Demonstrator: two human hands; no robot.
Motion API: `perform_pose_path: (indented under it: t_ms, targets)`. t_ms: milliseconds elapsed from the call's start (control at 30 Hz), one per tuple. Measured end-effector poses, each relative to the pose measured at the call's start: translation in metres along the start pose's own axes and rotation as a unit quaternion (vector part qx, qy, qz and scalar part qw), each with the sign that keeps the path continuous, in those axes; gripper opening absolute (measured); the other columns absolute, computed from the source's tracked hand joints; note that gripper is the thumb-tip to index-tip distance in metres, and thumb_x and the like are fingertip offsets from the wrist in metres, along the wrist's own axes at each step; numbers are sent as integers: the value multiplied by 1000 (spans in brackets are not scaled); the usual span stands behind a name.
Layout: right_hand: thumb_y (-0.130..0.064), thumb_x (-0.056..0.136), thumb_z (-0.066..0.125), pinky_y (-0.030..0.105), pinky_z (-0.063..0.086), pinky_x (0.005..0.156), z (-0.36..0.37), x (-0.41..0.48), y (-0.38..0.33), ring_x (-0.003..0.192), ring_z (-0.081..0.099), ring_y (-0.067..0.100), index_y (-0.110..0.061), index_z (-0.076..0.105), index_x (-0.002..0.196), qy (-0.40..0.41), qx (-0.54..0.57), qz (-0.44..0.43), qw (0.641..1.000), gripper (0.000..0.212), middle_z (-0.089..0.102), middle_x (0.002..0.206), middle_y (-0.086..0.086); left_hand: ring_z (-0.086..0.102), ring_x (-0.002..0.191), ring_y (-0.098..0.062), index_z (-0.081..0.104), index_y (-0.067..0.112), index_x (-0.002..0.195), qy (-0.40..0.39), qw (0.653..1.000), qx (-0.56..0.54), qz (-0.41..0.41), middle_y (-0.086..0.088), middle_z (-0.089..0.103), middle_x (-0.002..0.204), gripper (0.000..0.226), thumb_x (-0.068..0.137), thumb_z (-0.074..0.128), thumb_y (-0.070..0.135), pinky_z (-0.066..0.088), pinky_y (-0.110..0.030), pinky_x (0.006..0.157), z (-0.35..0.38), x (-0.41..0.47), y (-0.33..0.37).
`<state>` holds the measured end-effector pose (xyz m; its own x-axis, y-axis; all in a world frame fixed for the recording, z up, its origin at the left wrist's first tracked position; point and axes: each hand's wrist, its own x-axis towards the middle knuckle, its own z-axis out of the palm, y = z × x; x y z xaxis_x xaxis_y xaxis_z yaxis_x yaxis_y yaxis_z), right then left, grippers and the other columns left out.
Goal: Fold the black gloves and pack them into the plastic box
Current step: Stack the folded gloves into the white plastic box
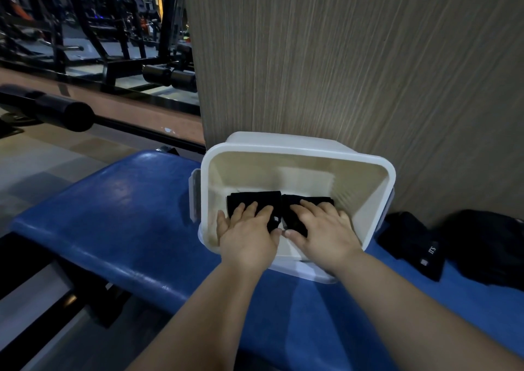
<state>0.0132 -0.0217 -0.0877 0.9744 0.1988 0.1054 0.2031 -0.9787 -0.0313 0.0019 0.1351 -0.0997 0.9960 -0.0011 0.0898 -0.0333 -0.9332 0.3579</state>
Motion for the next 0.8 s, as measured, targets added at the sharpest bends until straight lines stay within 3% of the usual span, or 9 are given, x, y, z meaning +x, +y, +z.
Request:
perform_pose_path:
  t_ms: [133, 300, 400, 533, 700, 800]
  targets:
    - [-68, 92, 28, 38, 20, 107, 5, -4, -1, 138, 21, 20, -36, 26, 147, 11, 4, 9, 1000, 64, 24, 157, -9, 4, 149, -18, 24, 36, 149, 27, 1000, 4, -6, 4, 18, 160, 52, 99, 34, 47, -5, -47, 119, 2, 0, 2]
    - [-68, 91, 29, 44, 6, 116, 7, -7, 5, 147, 0, 19, -37, 18, 149, -11, 32, 3, 999, 67, 15, 159, -12, -2, 149, -17, 23, 42, 148, 71, 997, 1, 19, 6, 12, 161, 50, 101, 37, 34, -6, -44, 119, 6, 0, 4]
    - [-67, 92, 31, 42, 10, 116, 6, -7, 12, 148, -4, 17, -34, 15, 151, -26, 48, -1, 998, 69, 10, 160, -13, 0, 148, -12, 27, 46, 146, 60, 997, -10, 36, 10, 14, 160, 47, 101, 34, 30, -8, -37, 118, 8, 1, 3]
    - [-66, 92, 32, 39, 14, 115, 5, -3, 17, 147, 1, 12, -32, 14, 152, -24, 41, -12, 999, 72, 12, 160, -14, 1, 148, -12, 28, 44, 146, 39, 998, -9, 38, 9, 13, 161, 47, 101, 32, 29, -9, -37, 117, 10, 2, 4]
    - [-70, 88, 38, 39, 21, 112, 2, 5, 20, 144, 15, 15, -26, 17, 151, -22, 53, 1, 998, 80, 33, 153, -5, -4, 149, -14, 21, 42, 149, 12, 999, 2, 35, 7, 6, 162, 50, 101, 31, 29, -9, -40, 118, 10, 3, 6]
    - [-71, 88, 35, 40, 18, 113, 2, 8, 19, 146, 12, 14, -28, 23, 150, -40, 43, 2, 998, 76, 21, 158, -10, -4, 149, -15, 20, 41, 149, 4, 999, 3, 34, 7, 5, 162, 50, 102, 29, 29, -8, -41, 119, 12, 5, 7]
